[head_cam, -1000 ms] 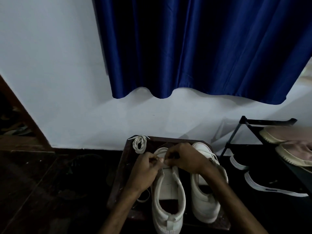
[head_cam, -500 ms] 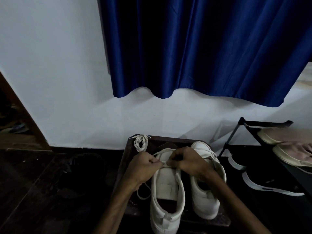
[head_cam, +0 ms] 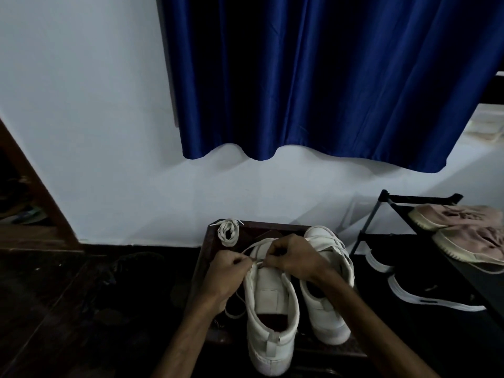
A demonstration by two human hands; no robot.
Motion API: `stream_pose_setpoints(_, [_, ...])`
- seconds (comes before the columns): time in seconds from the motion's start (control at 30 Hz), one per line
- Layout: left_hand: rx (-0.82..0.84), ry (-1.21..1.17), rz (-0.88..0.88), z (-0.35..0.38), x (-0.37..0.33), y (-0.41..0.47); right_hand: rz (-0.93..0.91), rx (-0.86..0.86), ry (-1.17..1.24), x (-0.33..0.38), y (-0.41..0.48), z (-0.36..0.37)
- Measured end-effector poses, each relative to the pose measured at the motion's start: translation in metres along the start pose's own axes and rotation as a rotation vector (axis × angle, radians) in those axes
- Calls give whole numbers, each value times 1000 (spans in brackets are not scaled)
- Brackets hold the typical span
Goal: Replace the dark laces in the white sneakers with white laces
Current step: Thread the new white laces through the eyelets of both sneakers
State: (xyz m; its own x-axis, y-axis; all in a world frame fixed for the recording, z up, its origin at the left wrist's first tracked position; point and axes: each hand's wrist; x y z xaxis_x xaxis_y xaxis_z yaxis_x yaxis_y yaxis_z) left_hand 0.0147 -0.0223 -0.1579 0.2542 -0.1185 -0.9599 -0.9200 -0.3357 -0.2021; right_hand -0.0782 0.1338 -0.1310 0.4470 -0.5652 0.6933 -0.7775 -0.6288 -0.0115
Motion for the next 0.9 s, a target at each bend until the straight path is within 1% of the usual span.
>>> stream_pose_setpoints(0.1, [2,5,-2,2,0,-1,-14,-19,7,0,-3,-1])
stream_pose_setpoints(0.2, [-6,10,-5,4,-4,-5,-66,16,40,-3,-7,-5])
stream_pose_setpoints(0.23, [-9,-14,-30,4,-5,-5,-83,30,49,-5,-8,-7])
stream_pose_setpoints(0.3, [32,-99,-95,5,-6,-7,-97,55,28,-5,-9,-8])
stream_pose_setpoints(0.33, [53,-105,-100,6,-4,-7,-99,59,6,-4,-9,-8])
stream_pose_setpoints(0.4, [42,-56,-76,11,3,-5,-105,61,-19,-2,-9,-7])
stream_pose_setpoints(0.5, [-24,15,-51,16,3,-2,-122,69,-15,-4,-9,-8])
stream_pose_setpoints(0.6, [-109,165,-6,19,0,-2,-118,53,-20,-7,-11,-9])
stream_pose_setpoints(0.67, [-85,194,-16,18,0,0,-130,57,-23,-8,-12,-9])
stream_pose_setpoints(0.73, [-6,97,-92,14,0,0,-138,53,-18,-8,-13,-10])
stream_pose_setpoints(0.8, [86,-116,-214,9,-5,-2,-140,44,-28,-9,-13,-9])
stream_pose_setpoints(0.9, [151,-399,-353,-6,-11,-5,-150,8,-88,-11,-11,-6])
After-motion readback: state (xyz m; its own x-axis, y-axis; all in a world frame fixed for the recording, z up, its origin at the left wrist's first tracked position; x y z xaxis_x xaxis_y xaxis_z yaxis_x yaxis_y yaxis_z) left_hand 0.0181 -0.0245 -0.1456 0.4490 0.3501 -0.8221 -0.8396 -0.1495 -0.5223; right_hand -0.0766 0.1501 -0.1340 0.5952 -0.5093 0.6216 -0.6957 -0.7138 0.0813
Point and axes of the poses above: each hand's wrist, its own y-axis towards the middle knuckle, its own z-axis out of the palm, x = y × z, and after that the axes turned 5 degrees about -z, right-handed
